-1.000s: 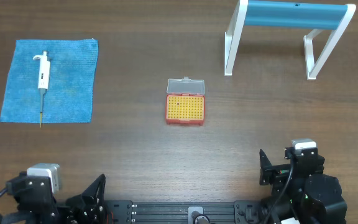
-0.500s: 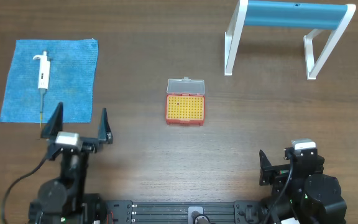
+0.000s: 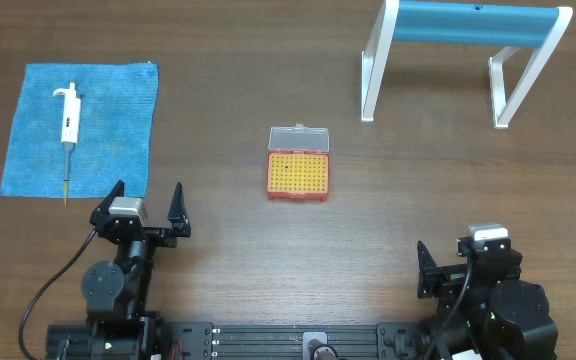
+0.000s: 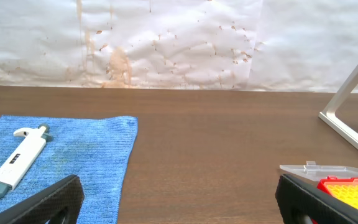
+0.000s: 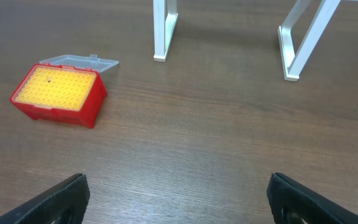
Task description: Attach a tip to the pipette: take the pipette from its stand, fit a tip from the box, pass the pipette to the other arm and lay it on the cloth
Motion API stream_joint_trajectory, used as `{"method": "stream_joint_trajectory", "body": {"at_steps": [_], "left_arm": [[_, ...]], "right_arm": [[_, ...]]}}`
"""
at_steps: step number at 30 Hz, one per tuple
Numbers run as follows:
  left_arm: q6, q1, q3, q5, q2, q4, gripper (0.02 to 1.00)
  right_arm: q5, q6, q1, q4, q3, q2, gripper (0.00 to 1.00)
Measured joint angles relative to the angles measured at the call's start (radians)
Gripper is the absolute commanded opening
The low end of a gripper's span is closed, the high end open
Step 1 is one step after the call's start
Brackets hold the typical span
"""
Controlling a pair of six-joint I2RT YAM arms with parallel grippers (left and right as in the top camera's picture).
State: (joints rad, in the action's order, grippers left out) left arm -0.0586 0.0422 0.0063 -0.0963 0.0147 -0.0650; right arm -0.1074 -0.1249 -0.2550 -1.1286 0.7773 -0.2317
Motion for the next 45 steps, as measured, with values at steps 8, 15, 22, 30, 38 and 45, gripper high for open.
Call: {"method": "stream_joint_trajectory", "body": {"at_steps": [8,15,22,30,38,45], "left_arm": [[0.0,0.0,0.0,0.003,0.0,-0.002,1.0],[0.0,0.0,0.002,0.004,-0.003,-0.003,1.0],[0.0,0.0,0.002,0.004,-0.004,-0.003,1.0],[0.0,0.0,0.002,0.004,-0.004,-0.003,1.0],[0.0,0.0,0.002,0.004,-0.004,-0.003,1.0],[0.0,0.0,0.002,0.004,-0.004,-0.003,1.0]], "right_arm": [[-0.019,0.039,0.084,0.396,-0.084,0.006,0.923],[0.148,0.064,0.313,1.312,-0.727,0.1,0.925],[0.177,0.072,0.314,1.063,-0.769,0.223,0.928],[0.177,0.079,0.314,1.063,-0.769,0.223,0.925],[0.177,0.079,0.314,1.063,-0.769,0.223,0.925],[0.177,0.079,0.314,1.063,-0.769,0.223,0.925]]}}
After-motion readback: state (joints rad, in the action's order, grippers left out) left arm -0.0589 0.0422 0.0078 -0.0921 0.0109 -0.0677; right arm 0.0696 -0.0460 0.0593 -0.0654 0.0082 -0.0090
